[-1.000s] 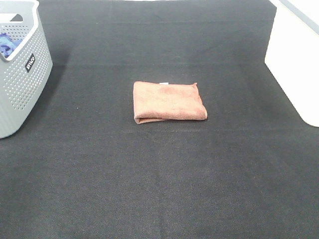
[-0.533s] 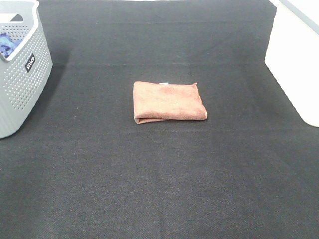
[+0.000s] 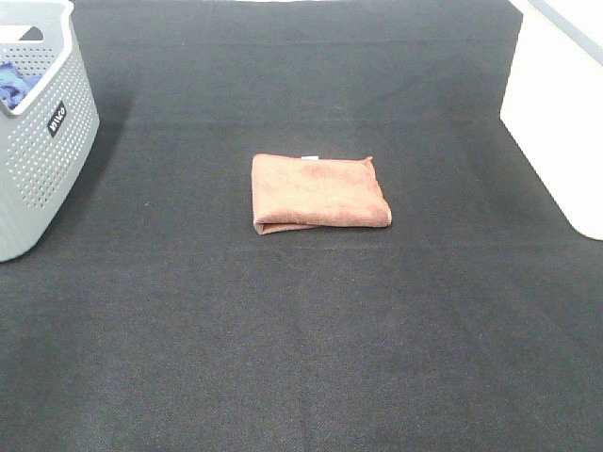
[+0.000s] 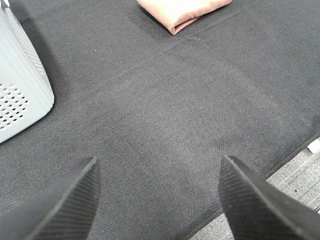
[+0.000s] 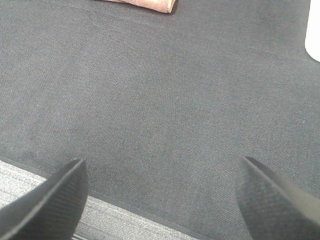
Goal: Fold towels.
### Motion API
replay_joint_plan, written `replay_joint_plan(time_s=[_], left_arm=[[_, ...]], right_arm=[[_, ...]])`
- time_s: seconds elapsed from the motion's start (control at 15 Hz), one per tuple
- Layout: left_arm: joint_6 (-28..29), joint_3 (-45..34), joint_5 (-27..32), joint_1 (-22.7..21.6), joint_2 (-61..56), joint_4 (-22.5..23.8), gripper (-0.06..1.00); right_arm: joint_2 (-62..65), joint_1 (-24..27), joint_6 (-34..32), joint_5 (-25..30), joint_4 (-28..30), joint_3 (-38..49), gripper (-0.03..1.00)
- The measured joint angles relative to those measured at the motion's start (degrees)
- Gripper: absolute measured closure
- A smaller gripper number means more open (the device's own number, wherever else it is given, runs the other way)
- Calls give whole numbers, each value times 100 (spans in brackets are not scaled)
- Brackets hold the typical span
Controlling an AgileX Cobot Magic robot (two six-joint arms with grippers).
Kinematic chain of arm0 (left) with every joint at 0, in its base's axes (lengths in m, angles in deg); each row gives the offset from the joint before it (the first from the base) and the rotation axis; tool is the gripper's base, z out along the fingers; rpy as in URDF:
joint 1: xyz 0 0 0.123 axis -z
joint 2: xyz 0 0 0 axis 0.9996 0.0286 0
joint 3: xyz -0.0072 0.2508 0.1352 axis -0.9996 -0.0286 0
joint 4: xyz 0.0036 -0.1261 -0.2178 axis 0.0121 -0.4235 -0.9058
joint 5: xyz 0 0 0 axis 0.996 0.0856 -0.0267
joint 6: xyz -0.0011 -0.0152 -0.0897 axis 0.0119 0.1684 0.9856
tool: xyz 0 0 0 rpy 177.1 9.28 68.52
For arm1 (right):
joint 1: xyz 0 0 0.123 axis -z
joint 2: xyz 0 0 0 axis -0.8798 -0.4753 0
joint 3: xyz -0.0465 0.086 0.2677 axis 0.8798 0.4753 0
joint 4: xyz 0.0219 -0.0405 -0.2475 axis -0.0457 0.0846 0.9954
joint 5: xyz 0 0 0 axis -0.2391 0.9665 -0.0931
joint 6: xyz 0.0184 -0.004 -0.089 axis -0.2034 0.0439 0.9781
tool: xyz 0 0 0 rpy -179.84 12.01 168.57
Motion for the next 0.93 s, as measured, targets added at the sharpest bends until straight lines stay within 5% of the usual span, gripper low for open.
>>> replay_joint_plan(time_s=[0.4, 0.67, 0.93], left_arm=[[0, 0, 0, -34, 0, 0, 30], [0, 0, 0, -1432, -218, 11, 30], [0, 0, 0, -2338, -619, 29, 30]], right_arm=[[0, 29, 0, 0, 0, 0, 20], [183, 882, 0, -6, -23, 0, 20], [963, 1066, 0, -6, -46, 0, 20]])
